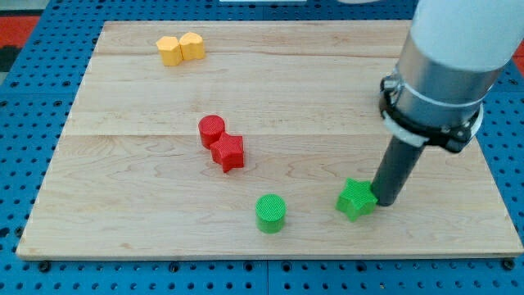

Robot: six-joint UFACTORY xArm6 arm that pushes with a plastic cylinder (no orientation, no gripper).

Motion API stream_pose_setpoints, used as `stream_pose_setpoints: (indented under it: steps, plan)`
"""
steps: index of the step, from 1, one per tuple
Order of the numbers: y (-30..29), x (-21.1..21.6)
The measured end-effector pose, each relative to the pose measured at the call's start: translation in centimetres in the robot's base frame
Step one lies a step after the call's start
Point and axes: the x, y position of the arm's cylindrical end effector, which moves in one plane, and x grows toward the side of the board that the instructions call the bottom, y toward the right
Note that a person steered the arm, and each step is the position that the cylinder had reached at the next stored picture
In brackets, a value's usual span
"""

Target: Put the red blocks towards the top left side

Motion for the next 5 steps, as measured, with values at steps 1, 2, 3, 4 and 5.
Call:
stream_pose_setpoints:
  steps: [1,2,3,4,5]
  plan:
    - [-3.1,-1.0]
    - [-7.7,-1.4]
    - [-6.7,0.7]
    - [-2.7,0.8]
    - [-3.5,-2.4]
